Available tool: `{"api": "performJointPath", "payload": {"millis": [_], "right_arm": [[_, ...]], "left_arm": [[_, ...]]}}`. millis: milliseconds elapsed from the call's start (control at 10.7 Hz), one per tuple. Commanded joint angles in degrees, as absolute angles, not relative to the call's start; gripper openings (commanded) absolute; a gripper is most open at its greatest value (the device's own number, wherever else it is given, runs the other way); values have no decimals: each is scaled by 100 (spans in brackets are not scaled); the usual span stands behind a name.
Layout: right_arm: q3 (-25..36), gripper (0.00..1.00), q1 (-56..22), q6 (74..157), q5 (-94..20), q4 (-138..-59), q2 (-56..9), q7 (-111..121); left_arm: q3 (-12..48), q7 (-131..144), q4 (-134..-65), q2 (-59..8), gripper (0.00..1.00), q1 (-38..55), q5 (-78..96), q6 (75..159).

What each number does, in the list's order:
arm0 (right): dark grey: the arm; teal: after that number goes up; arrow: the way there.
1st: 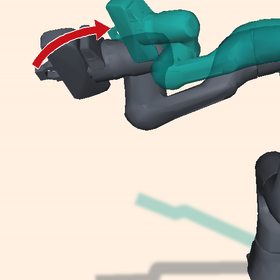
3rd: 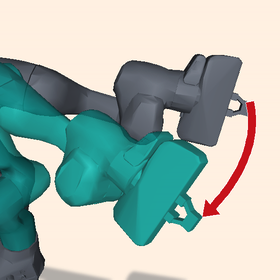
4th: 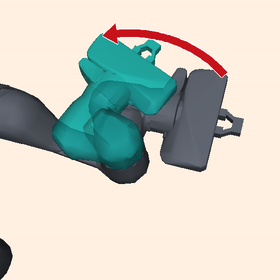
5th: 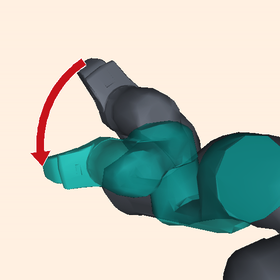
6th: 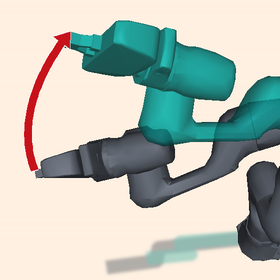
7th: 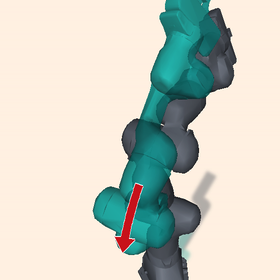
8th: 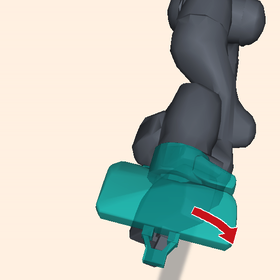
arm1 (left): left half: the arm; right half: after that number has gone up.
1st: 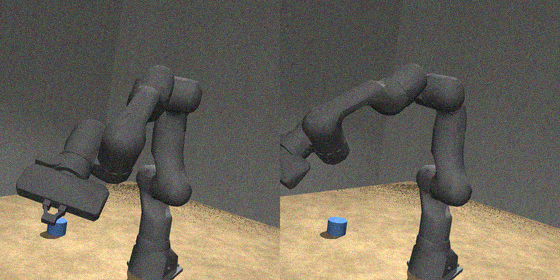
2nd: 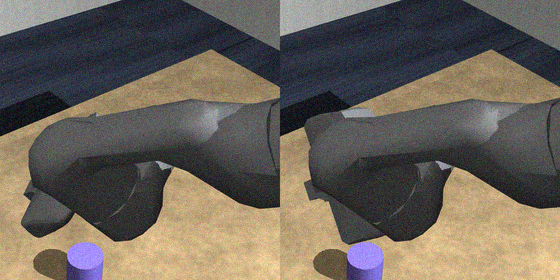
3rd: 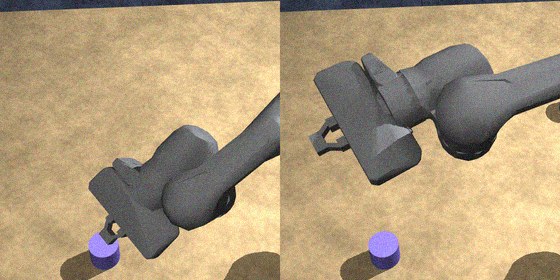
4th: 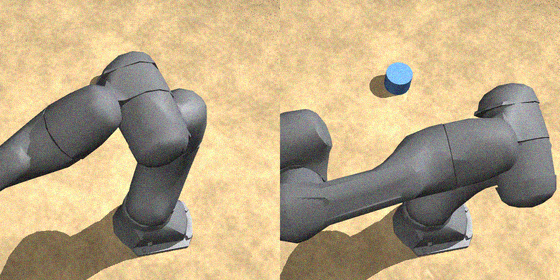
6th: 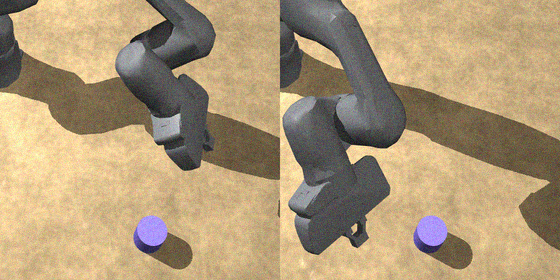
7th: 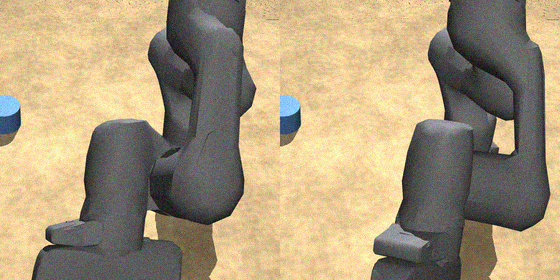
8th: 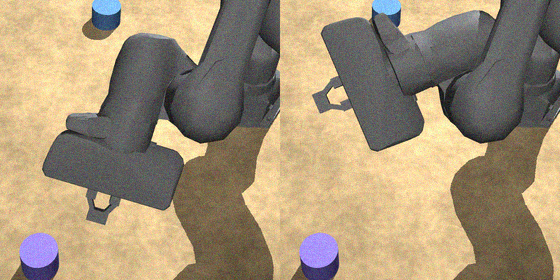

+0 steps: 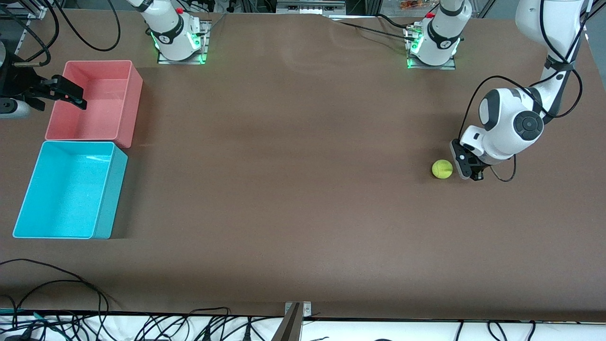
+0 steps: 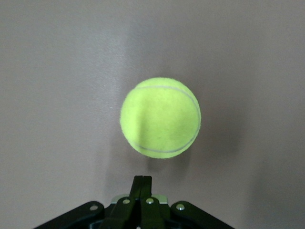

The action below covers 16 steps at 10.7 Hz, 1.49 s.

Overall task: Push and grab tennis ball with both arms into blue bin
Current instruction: 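Push the tennis ball with the left gripper toward the right gripper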

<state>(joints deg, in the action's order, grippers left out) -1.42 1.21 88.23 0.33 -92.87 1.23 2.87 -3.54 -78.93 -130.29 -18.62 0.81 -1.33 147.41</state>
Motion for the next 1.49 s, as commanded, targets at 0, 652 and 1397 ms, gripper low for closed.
{"api": "performJointPath", "payload": {"millis": [0,652,1397], "right_arm": [[-167,100,167,8851,-26,-9466,299,343],[-167,100,193,8912,-26,-9527,308,360],[-167,100,193,8956,0,-9606,352,352]], "left_arm": [[-334,-8253,-13034,-2021,0,-17,-44,14976],[-316,-8340,-13017,-2294,0,53,-105,15486],[499,-6598,-12842,-2505,0,711,211,15618]]}}
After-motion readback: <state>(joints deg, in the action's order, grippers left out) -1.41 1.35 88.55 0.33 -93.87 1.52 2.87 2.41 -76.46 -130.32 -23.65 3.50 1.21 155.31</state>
